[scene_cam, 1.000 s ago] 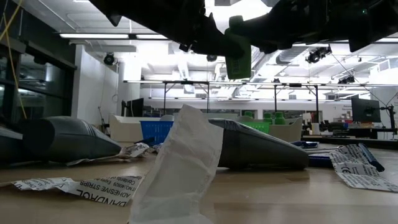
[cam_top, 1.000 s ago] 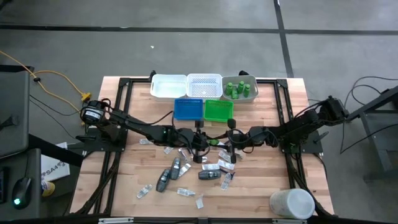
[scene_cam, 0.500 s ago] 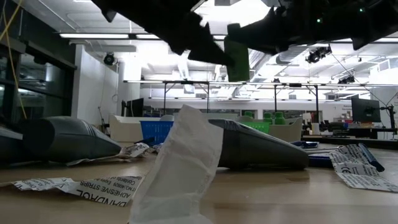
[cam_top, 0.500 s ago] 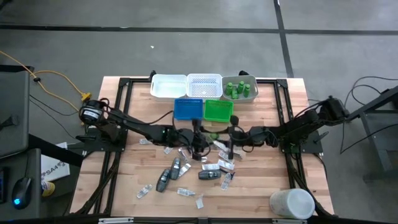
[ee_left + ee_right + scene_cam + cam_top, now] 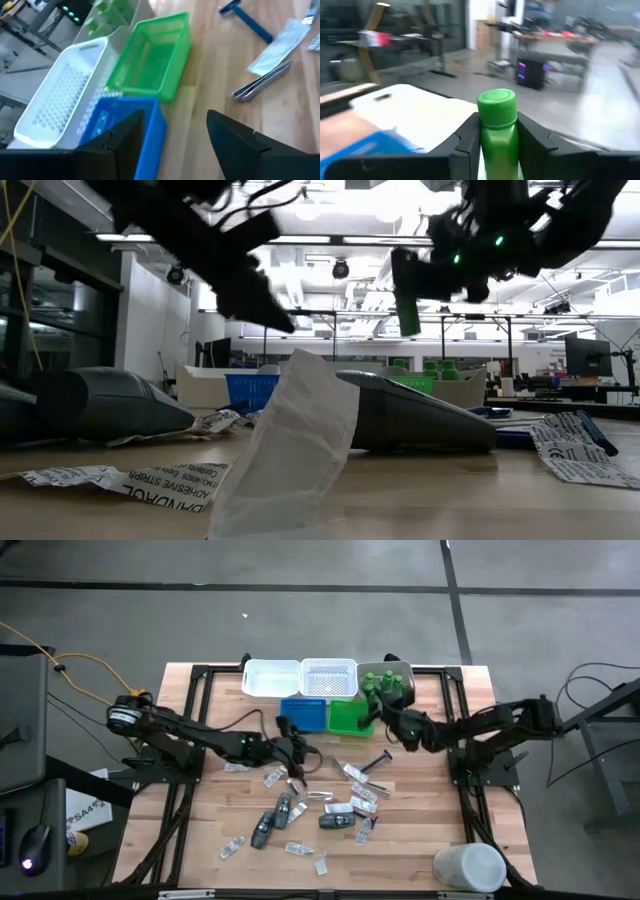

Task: Pick & Place Travel size toiletries
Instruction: Put the green shampoo bottle into the gray bin

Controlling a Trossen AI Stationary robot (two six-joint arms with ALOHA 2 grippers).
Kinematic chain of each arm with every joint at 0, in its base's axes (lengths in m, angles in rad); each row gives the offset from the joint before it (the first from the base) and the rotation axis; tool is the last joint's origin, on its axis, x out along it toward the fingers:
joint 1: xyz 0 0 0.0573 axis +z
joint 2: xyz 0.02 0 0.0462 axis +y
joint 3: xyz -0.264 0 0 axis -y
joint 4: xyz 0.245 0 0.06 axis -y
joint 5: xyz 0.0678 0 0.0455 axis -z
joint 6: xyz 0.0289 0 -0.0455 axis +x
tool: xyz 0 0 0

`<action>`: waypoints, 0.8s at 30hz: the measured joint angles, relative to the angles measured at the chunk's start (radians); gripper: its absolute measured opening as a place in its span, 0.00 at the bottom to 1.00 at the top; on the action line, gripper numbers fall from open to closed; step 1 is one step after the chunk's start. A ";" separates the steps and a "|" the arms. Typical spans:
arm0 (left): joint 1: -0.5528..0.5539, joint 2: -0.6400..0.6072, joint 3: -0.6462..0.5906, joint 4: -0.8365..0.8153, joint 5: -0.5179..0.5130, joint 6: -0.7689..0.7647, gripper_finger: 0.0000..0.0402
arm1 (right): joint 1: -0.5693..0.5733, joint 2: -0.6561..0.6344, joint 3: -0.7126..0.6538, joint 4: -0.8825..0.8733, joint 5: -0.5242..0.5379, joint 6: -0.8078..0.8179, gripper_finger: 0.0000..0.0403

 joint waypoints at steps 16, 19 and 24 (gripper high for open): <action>0.042 -0.321 -0.290 0.224 0.080 0.075 0.44 | -0.206 0.069 0.000 -0.176 0.033 0.246 0.21; 0.042 -0.318 -0.291 0.217 0.104 0.068 0.44 | -0.229 0.124 0.000 -0.156 0.039 0.285 0.21; 0.042 -0.313 -0.291 0.215 0.124 0.067 0.44 | -0.262 0.231 0.000 -0.037 0.035 0.294 0.21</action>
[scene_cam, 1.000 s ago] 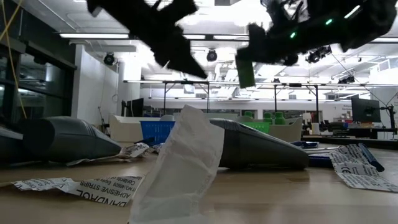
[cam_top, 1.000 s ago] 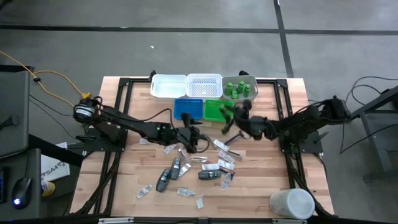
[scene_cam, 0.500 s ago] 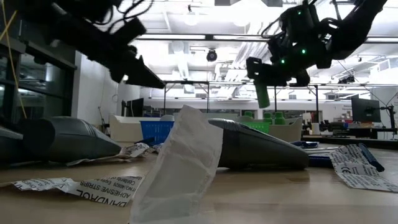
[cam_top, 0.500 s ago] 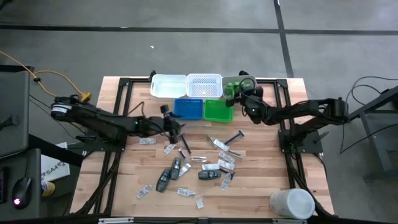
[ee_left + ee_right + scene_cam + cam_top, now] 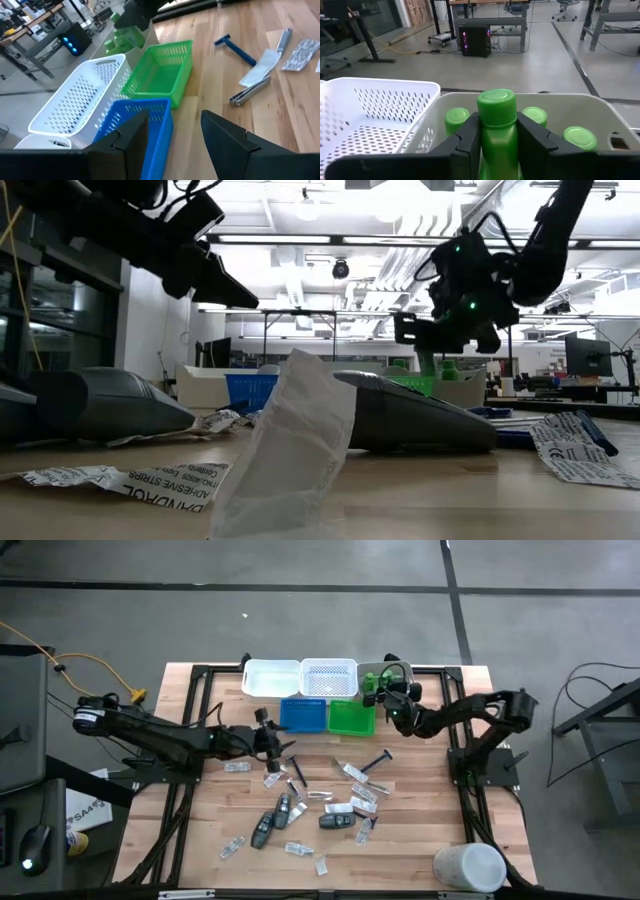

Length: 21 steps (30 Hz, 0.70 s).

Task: Pick & Place Travel size toiletries
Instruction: Put the green shampoo bottle into the gray bin

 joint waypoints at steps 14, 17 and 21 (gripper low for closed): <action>0.000 0.000 0.000 0.002 0.003 -0.008 0.44 | -0.046 0.080 0.000 0.046 -0.008 0.053 0.38; 0.000 0.000 0.000 -0.002 0.003 -0.008 0.44 | -0.046 0.080 0.000 0.046 -0.019 0.052 0.45; 0.000 0.000 0.000 -0.003 0.003 -0.009 0.44 | -0.042 0.059 0.000 0.039 -0.046 0.010 0.51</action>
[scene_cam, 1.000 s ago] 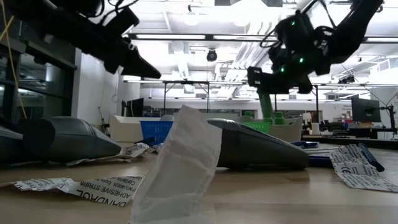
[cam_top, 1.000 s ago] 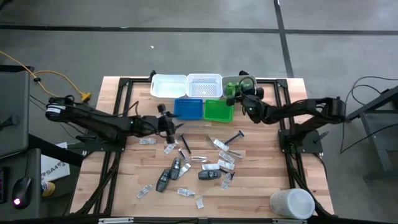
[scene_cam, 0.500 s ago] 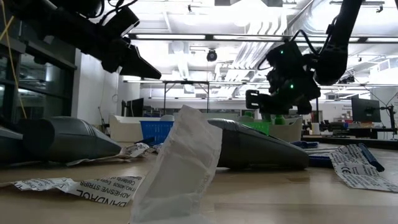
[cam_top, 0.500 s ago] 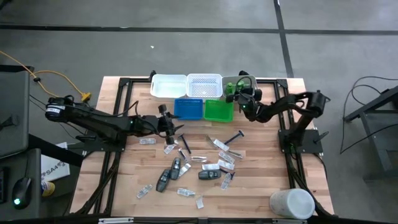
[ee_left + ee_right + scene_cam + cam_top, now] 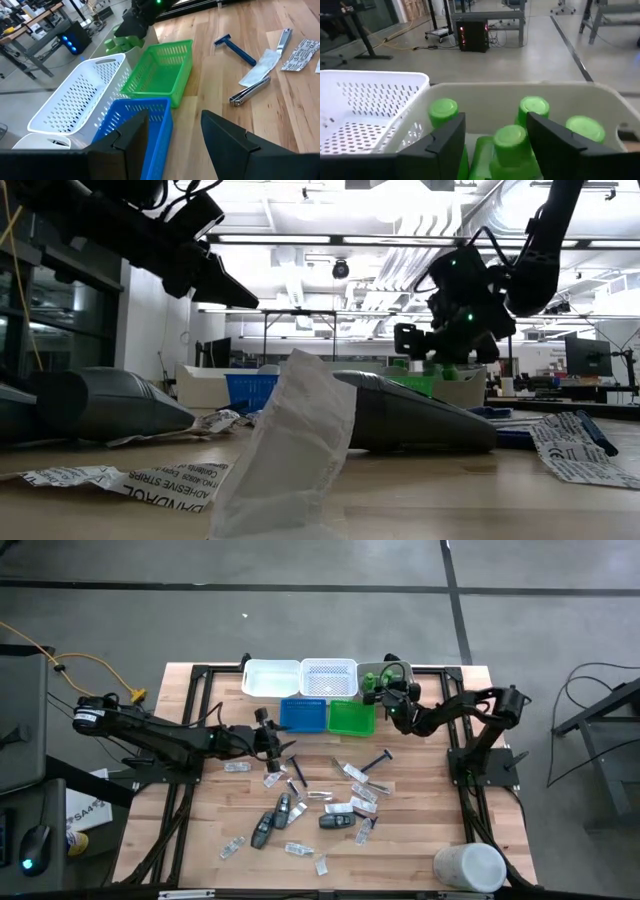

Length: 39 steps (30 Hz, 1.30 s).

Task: Pick & Place Travel size toiletries
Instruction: Put the green shampoo bottle into the gray bin, then put the black deodorant into the white basket

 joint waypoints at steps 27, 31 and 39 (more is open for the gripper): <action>0.000 0.000 0.001 0.000 0.101 -0.022 0.44 | 0.616 -0.530 0.000 -0.577 -0.682 -0.442 0.50; 0.000 -0.002 0.002 -0.006 0.128 -0.061 0.44 | 0.729 -0.506 0.000 -0.575 -0.544 -0.424 0.50; -0.008 -0.031 0.233 -0.632 0.157 -0.503 0.44 | 0.855 -0.505 0.000 -0.587 -0.458 -0.238 0.50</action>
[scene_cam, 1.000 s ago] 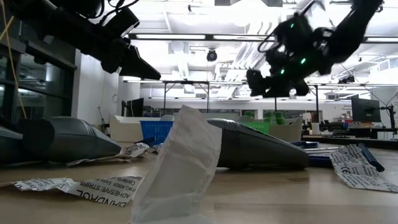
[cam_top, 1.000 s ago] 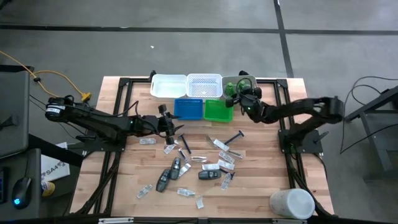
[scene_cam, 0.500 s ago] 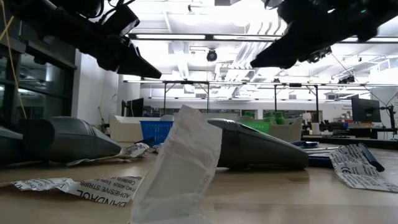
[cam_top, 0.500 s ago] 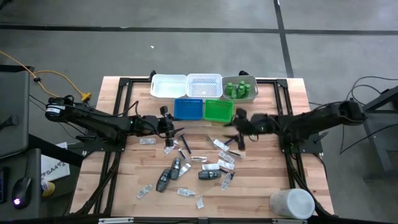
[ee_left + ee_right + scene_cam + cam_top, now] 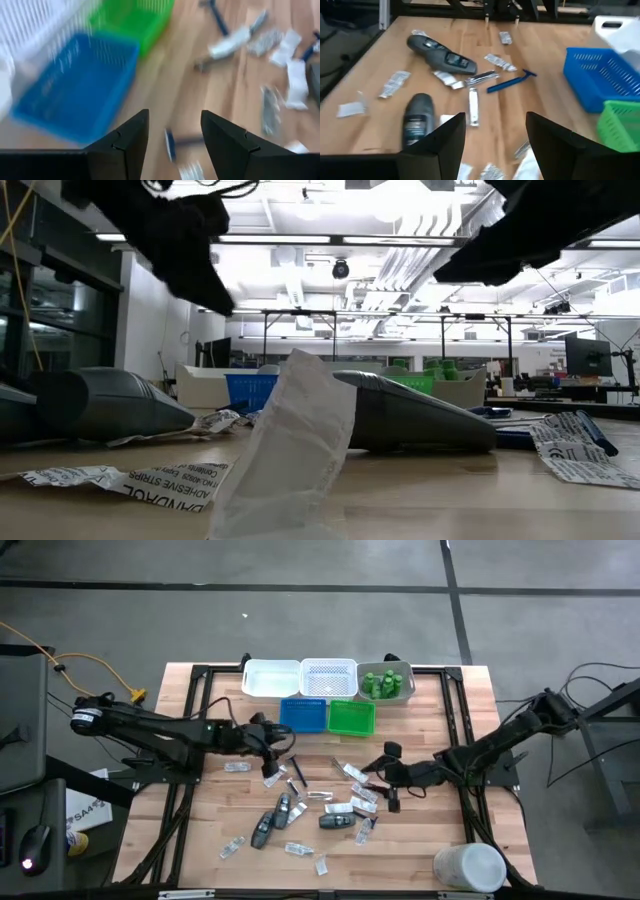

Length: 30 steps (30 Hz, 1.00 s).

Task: Pick & Place Travel size toiletries
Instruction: Put the black deodorant into the white basket

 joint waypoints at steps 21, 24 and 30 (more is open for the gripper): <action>-0.169 0.184 0.198 -0.289 0.243 -0.881 0.44 | 0.158 0.000 0.000 -0.189 -0.001 0.184 0.50; -0.169 0.272 0.266 -0.349 0.268 -0.913 0.44 | 0.181 0.000 0.000 -0.190 -0.001 0.186 0.50; -0.169 0.463 0.491 -0.571 0.279 -0.913 0.44 | 0.214 0.000 0.000 -0.191 -0.001 0.234 0.50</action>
